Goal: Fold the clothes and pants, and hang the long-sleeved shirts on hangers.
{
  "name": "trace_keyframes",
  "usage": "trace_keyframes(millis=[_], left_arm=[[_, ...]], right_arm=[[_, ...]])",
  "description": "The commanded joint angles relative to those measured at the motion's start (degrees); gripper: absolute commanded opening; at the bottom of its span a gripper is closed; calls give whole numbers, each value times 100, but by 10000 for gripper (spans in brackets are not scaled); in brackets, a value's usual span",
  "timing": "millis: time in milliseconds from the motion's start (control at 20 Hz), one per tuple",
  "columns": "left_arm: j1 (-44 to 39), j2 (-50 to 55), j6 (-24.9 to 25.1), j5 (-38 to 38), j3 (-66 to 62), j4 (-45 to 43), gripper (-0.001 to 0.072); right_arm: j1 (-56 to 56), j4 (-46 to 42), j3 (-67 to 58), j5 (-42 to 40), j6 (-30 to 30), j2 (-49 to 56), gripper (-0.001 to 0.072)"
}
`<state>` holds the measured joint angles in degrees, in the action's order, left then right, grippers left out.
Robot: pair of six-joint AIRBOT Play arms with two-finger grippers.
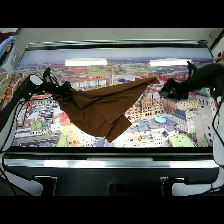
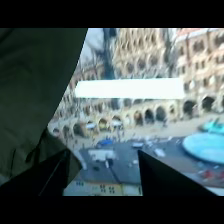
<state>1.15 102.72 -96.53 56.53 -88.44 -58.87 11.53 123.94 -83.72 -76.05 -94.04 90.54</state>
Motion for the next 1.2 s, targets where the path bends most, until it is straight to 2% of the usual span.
trace_keyframes(millis=[0, 100, 200, 300, 500, 700, 850, 1000, 1050, 1100, 1150], left_arm=[[140, -11, 4, 551, -17, 4, 17], [144, -33, 4, 605, -17, 2, 18], [144, -37, 4, 610, -17, 4, 18], [140, -37, 2, 610, -17, 4, 18], [140, -37, 2, 610, -17, 4, 17], [140, -37, 2, 608, -17, 2, 18], [140, -37, 2, 605, -17, 2, 18], [140, -35, 4, 605, -17, 2, 18], [140, -35, 4, 603, -17, 2, 18], [140, -35, 4, 603, -17, 0, 18], [140, -35, 4, 601, -17, 0, 18]], right_arm=[[-457, 1416, 2833, 863, -509, -1023, 486], [-1167, 1952, 3989, 1617, -553, -1471, 488], [-1847, 2197, 4562, 2374, -439, -1731, 501], [-2450, 2260, 4658, 2881, -195, -1738, 555], [-3322, 2240, 4656, 4009, 507, -1738, 555], [-3541, 2218, 4656, 4356, 940, -1515, 554], [-3543, 2264, 4656, 4393, 990, -1239, 551], [-3598, 2315, 4653, 4811, 1143, -1191, 541], [-3722, 2371, 4653, 5036, 1200, -1187, 531], [-3877, 2389, 4653, 5193, 1335, -1172, 489], [-4061, 2385, 4653, 5298, 1436, -1141, 395]])
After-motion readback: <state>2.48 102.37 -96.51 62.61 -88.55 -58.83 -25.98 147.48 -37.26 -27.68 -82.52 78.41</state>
